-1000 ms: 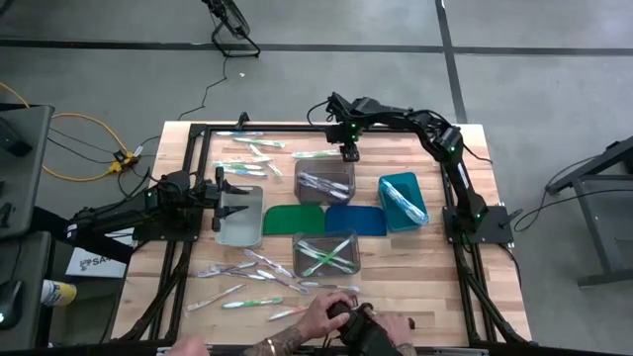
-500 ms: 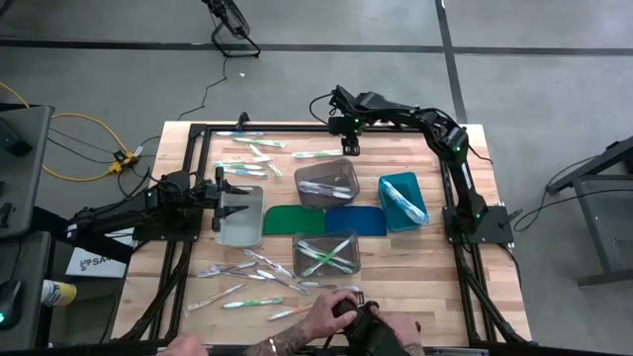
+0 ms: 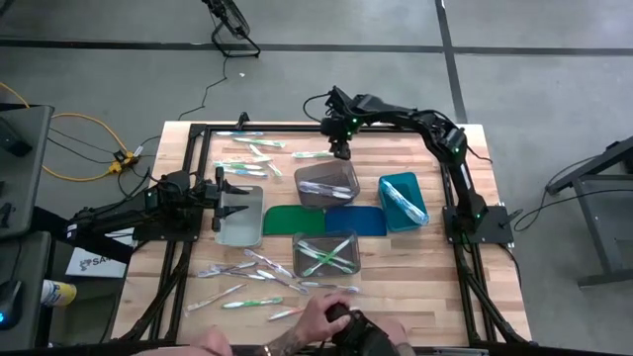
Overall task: Pick & Place Toothbrushes
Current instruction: Put the green toothbrush into the bottom black bin
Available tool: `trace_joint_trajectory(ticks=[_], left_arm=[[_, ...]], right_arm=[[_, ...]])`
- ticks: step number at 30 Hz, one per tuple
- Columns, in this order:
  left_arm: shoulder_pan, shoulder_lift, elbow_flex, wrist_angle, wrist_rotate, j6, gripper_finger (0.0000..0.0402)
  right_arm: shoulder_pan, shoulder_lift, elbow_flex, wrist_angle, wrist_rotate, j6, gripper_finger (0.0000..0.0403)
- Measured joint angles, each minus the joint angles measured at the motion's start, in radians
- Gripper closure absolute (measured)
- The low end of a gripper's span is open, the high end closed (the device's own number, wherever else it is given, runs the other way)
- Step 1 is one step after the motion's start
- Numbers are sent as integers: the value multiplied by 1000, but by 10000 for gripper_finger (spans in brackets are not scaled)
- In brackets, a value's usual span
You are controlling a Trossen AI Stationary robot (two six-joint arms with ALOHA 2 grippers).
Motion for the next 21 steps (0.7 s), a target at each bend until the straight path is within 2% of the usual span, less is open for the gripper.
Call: trace_joint_trajectory(ticks=[3,13,18,21], left_arm=[[0,0,0,0,0,0,215],[0,0,0,0,0,0,215],[0,0,0,0,0,0,215],[0,0,0,0,0,0,215]], right_arm=[[6,18,0,-11,46,-69,224],[-3,18,0,-61,86,-199,224],[-9,18,0,-112,228,-291,224],[-14,18,-1,-149,342,-284,224]])
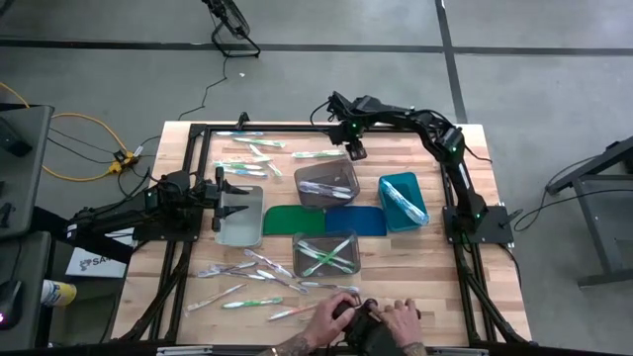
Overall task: Pick & Place Toothbrushes
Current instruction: Put the green toothbrush into the bottom black bin
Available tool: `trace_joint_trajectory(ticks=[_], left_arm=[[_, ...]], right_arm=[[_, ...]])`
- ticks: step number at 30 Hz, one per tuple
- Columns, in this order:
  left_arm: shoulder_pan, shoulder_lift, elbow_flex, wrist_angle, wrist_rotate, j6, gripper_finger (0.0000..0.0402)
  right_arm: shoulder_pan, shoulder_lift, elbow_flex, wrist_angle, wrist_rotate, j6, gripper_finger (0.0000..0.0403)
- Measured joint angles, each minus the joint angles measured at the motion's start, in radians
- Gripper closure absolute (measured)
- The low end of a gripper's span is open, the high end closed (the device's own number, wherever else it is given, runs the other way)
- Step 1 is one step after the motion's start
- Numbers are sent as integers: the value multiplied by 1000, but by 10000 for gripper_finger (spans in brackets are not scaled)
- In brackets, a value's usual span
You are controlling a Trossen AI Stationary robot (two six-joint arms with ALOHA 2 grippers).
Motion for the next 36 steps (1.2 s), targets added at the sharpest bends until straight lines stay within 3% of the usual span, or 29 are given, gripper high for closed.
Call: trace_joint_trajectory(ticks=[16,24,31,36], left_arm=[[0,0,0,0,0,0,215],[0,0,0,0,0,0,215],[0,0,0,0,0,0,215],[0,0,0,0,0,0,215]], right_arm=[[6,0,-58,54,-73,-62,224],[12,0,-59,70,-220,-62,224],[12,0,-59,75,-183,-63,224],[12,0,-59,89,-239,-60,224]])
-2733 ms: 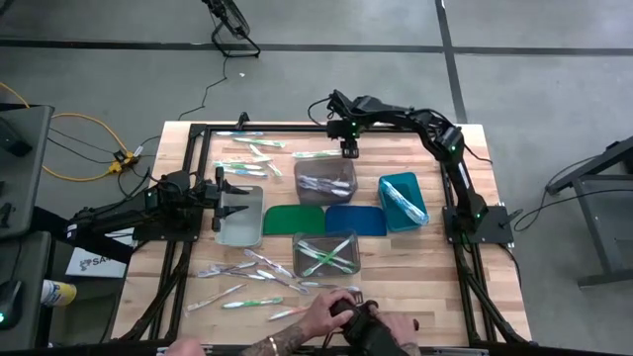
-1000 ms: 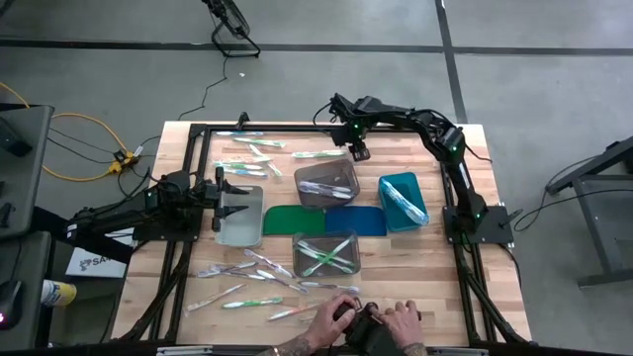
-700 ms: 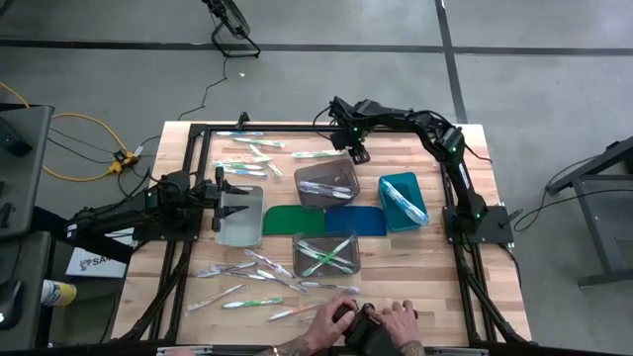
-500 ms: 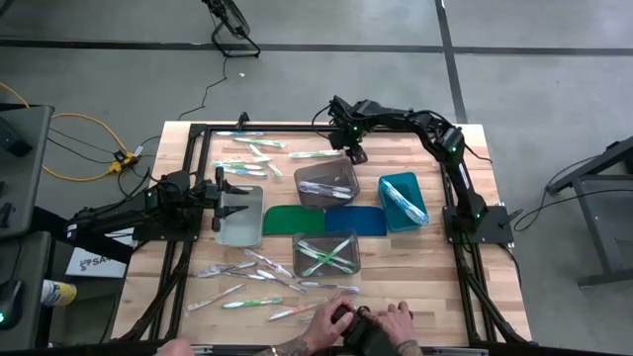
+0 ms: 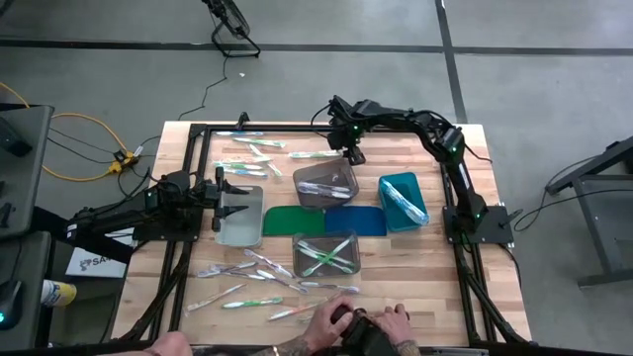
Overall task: Pick & Place Toothbrushes
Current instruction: Put the green toothbrush into the bottom black bin
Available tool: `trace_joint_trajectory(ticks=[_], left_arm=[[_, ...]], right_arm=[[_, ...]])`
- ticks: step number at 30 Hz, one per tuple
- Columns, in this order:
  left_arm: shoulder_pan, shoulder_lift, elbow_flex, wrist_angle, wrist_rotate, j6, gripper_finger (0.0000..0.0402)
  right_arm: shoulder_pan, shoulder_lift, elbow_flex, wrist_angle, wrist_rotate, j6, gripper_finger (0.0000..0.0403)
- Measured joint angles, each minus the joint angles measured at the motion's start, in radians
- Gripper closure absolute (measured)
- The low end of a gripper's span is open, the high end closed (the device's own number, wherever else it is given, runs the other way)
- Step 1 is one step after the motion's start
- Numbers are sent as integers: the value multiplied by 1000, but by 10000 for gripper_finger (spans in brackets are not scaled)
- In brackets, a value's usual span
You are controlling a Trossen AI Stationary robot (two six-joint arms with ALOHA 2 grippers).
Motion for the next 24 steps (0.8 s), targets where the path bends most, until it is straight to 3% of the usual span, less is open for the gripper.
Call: trace_joint_trajectory(ticks=[6,12,24], left_arm=[[0,0,0,0,0,0,215],[0,0,0,0,0,0,215],[0,0,0,0,0,0,215]], right_arm=[[5,0,0,25,-72,1,228],[5,0,0,27,-75,2,268],[3,3,0,15,46,10,360]])
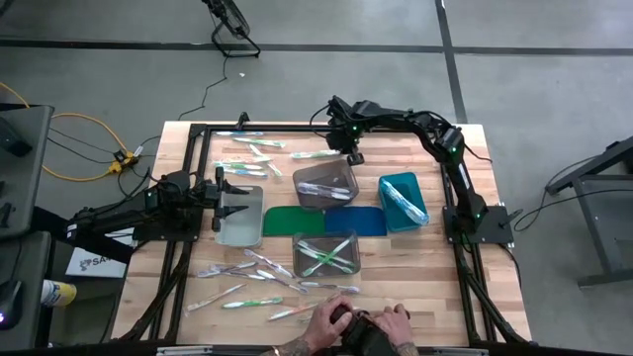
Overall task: Pick & Place Toothbrushes
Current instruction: Put the green toothbrush into the bottom black bin
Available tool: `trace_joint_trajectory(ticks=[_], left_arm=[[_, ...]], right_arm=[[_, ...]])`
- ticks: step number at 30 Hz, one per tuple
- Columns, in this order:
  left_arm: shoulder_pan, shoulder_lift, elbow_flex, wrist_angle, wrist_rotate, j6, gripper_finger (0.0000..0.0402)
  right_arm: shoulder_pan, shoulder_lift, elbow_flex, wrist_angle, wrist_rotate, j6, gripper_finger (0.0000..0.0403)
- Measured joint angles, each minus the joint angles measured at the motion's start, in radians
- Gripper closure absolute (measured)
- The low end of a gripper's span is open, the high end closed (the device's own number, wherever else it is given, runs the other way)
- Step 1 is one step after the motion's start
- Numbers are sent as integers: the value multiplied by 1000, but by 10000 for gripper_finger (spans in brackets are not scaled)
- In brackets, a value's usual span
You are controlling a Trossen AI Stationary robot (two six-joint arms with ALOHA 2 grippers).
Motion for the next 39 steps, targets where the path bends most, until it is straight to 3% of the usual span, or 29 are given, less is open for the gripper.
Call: trace_joint_trajectory(ticks=[3,7,20,31,39], left_arm=[[0,0,0,0,0,0,215],[0,0,0,0,0,0,215],[0,0,0,0,0,0,215],[0,0,0,0,0,0,215],[0,0,0,0,0,0,215]], right_arm=[[0,0,0,-7,5,0,389],[0,0,0,-20,31,14,399],[-29,-99,-2,-58,60,77,401],[-44,-176,1,-163,-51,224,401],[-84,-145,-103,-163,31,229,401]])
